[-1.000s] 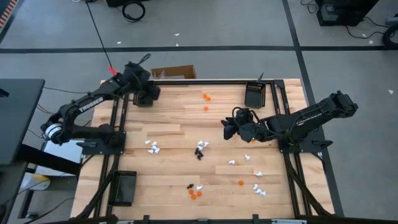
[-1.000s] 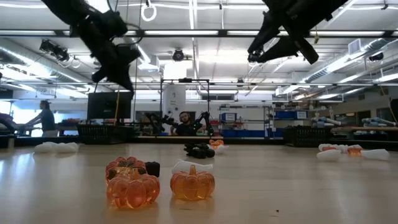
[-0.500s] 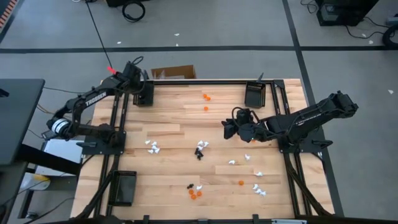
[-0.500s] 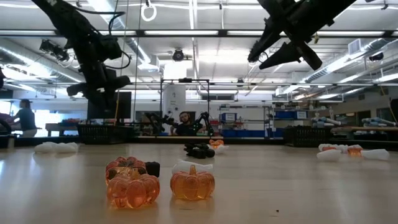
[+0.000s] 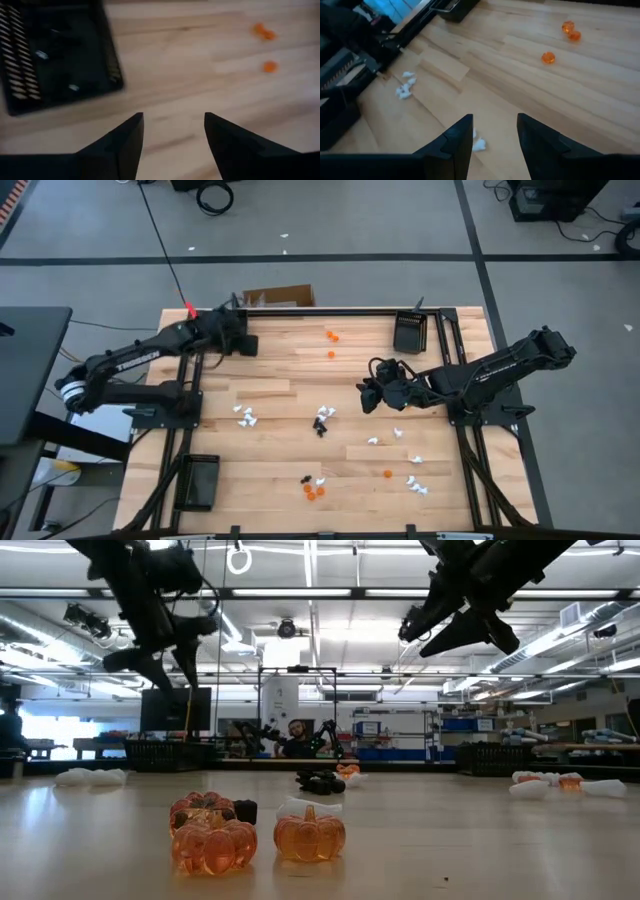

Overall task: Sort Halloween decoration
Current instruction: Put the black skeleton toy into the top left black basket

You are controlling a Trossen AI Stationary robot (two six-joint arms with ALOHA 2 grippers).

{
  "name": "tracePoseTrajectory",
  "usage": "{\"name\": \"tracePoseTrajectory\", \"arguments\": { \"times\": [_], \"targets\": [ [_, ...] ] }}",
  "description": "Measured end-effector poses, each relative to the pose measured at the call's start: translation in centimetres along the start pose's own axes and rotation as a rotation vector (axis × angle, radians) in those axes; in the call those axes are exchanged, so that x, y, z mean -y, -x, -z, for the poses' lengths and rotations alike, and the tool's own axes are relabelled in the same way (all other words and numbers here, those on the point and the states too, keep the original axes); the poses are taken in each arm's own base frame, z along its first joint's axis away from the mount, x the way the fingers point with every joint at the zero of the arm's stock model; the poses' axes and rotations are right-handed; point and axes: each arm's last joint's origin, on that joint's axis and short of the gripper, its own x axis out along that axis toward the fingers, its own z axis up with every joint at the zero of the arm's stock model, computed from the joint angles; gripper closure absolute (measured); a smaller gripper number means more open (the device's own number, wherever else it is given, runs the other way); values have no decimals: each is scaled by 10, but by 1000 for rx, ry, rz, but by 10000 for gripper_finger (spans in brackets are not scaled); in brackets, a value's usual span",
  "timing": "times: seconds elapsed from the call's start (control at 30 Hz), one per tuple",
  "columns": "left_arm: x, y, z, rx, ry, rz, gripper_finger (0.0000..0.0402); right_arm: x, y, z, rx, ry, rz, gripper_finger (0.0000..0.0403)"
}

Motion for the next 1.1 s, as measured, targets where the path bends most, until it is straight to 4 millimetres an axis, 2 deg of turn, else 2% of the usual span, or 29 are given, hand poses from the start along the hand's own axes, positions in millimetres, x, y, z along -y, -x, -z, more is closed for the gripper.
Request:
{"name": "tracePoseTrajectory", "arguments": {
  "times": [0.2,0.43,0.57,0.77,1.1],
  "targets": [
    [24,15,35,-18,-117,65,194,-4,0,-2,8,-90,-44,243],
    [24,20,67,-122,-311,-54,196,-8,5,-2,128,-104,-11,243],
    [22,27,84,-179,-309,-91,196,-12,8,2,130,-118,-41,243],
    [28,37,106,-207,-324,-44,196,-15,11,5,120,-118,-56,243],
    [31,47,125,-171,-301,-9,196,-22,20,15,90,-225,-118,243]
  ]
}}
